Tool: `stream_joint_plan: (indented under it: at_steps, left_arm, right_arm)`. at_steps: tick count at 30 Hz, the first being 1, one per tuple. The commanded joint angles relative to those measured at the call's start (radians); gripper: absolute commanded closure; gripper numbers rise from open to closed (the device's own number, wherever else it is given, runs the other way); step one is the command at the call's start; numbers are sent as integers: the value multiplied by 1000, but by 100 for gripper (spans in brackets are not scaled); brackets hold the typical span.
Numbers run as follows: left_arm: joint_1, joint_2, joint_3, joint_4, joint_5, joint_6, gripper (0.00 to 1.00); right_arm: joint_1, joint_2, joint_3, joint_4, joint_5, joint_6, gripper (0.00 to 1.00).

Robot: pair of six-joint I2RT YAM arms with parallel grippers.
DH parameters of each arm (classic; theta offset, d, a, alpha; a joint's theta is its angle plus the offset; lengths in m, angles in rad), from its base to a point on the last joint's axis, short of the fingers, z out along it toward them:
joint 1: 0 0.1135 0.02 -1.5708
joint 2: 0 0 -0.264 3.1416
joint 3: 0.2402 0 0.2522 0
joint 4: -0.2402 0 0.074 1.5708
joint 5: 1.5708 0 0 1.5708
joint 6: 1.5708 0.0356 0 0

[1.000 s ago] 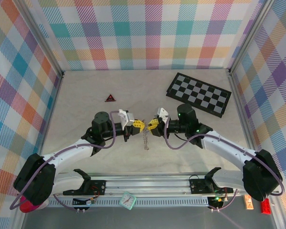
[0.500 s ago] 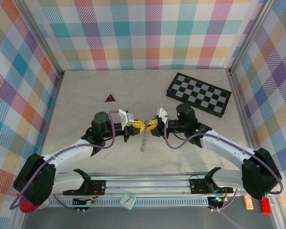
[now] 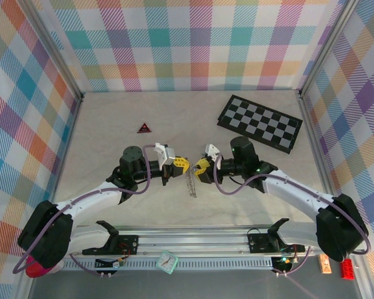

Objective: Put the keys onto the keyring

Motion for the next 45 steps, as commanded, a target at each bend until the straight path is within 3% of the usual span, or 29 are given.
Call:
stream_joint_plan:
  at_steps: [1, 7, 18, 22, 27, 31, 34, 38, 42, 45]
  left_arm:
    - [-10, -16, -3, 61, 45, 1, 100]
    - [-10, -9, 1, 61, 55, -4, 100]
    - [-10, 9, -5, 100, 39, -9, 100]
    - [-10, 20, -17, 154, 21, -35, 100]
    - [-15, 28, -28, 192, 6, -47, 100]
    - [-16, 35, -38, 193, 3, -41, 100]
    - [-17, 40, -47, 198, 1, -33, 100]
    - [-19, 48, -52, 209, 8, -30, 100]
    - [-24, 52, -52, 213, 19, -25, 100]
    - [-28, 64, -51, 221, 37, -27, 100]
  right_arm:
    - [-8, 26, 41, -8, -60, -61, 64]
    - [-7, 56, 42, 46, -114, -99, 66]
    - [-6, 84, 64, -60, -160, -130, 95]
    - [2, 120, 85, -98, -168, -128, 98]
    - [20, 119, 92, -97, -133, -117, 96]
    - [20, 79, 76, -110, -68, -104, 78]
    - [17, 35, 48, -132, -9, -91, 70]
    - [6, -55, -9, -138, 78, -42, 69]
    - [-10, -188, -88, 2, 59, 41, 69]
    - [-12, -204, -91, 39, 31, 34, 70]
